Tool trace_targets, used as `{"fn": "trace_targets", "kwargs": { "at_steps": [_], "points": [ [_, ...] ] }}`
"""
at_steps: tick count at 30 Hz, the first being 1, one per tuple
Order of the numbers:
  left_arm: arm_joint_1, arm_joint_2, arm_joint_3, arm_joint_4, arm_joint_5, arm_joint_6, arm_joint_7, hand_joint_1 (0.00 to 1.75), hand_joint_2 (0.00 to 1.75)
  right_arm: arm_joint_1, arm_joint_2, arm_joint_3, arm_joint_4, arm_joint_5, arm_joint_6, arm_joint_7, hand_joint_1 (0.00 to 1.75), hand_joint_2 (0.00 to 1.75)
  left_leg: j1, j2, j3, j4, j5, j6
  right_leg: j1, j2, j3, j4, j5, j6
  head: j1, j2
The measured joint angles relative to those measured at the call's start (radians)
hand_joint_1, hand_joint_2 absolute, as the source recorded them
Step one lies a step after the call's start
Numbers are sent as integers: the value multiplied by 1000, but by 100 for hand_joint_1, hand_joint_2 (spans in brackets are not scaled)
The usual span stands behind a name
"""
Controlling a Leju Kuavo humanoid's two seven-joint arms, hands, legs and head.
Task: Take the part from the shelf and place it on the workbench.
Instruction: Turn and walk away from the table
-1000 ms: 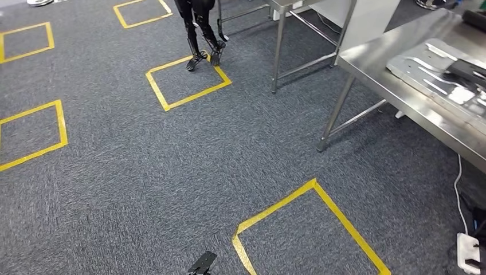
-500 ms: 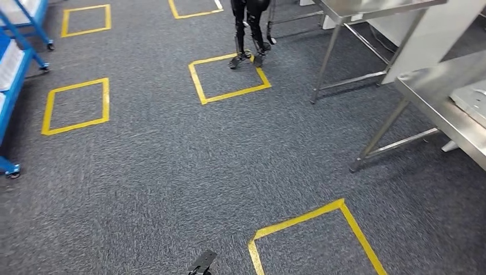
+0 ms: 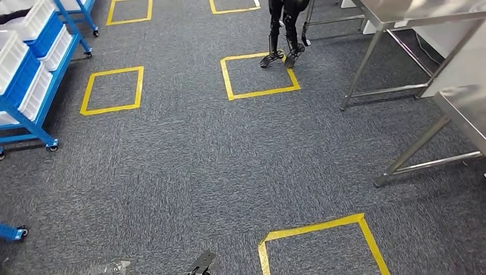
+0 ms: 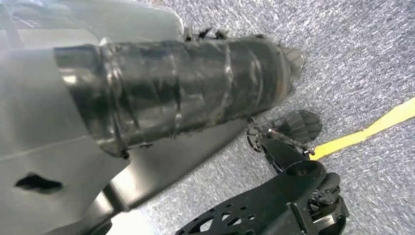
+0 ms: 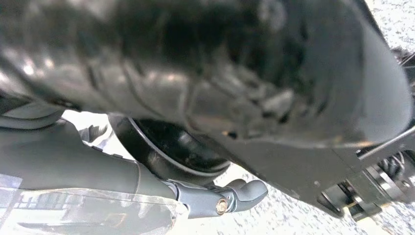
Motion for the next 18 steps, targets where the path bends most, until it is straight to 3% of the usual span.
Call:
{"fn": "trace_targets", "kwargs": {
  "at_steps": [2, 4, 6, 8, 10, 11, 12, 13, 15, 17, 18],
  "points": [
    [-2, 0, 0, 0, -1, -1, 0, 0, 0, -1, 0, 0, 0, 0, 1, 0, 0, 0, -10, 15, 8, -19, -5, 11, 6, -17, 5, -3, -4, 9, 2, 0],
    [0, 0, 0, 0, -1, -1, 0, 0, 0, -2, 0, 0, 0, 1, 1, 0, 0, 0, -8, -13, 10, -25, -3, 23, 6, -31, 13, -7, -9, 21, 3, 0],
    [0, 0, 0, 0, -1, -1, 0, 0, 0, -5, 0, 0, 0, 1, 1, -1, 0, 0, -3, -39, 18, -35, 1, 36, 2, 7, 7, 21, -34, 31, 7, 0],
    [-3, -1, 0, 0, -2, -1, 1, 0, 0, -6, 0, 1, 0, 2, 1, -2, 0, 0, 0, -67, 22, -39, 4, 47, -1, 67, -44, 130, -88, 33, 12, 0],
    [-4, -2, 0, 0, -1, -2, 1, 0, 0, -6, 0, 2, 0, 3, 1, -3, 0, 0, -2, -96, 22, -38, 3, 52, 1, 87, -112, 250, -125, 32, 12, 0],
    [-3, -3, 0, 0, -1, -2, 1, 0, 0, -7, 0, 2, 0, 3, 0, -3, 0, 0, -3, -112, 22, -37, 3, 52, 2, 90, -128, 268, -117, 30, 12, 0],
    [-2, -3, 0, 0, -1, -2, 1, 0, 0, -7, 0, 3, 0, 2, 0, -3, 0, 0, -3, -129, 23, -35, 2, 52, 3, 93, -126, 248, -89, 28, 12, 0],
    [-1, -3, 0, 0, -1, -2, 2, 0, 0, -7, -1, 3, 0, 2, 0, -3, 0, 0, -3, -145, 24, -33, 1, 51, 2, 102, -109, 195, -47, 26, 12, 0],
    [-1, -3, 0, 0, -1, -2, 3, 0, 0, -6, 0, 6, 0, 1, 1, -4, 0, 0, -3, -173, 21, -26, -2, 47, -2, 147, -64, 70, 13, 19, 11, 0],
    [-2, -3, 0, 0, 0, -1, 3, 0, 0, -5, 0, 7, 0, 0, 1, -4, 0, 0, -1, -195, 14, -24, -1, 36, -2, 180, -44, 14, 23, 14, 11, 0],
    [-1, -3, 0, 0, 0, -1, 4, 0, 0, -5, 0, 8, 0, -1, 1, -4, 0, 0, 0, -205, 11, -26, 1, 30, 0, 177, -40, 7, 22, 11, 11, 0]
  ]
}}
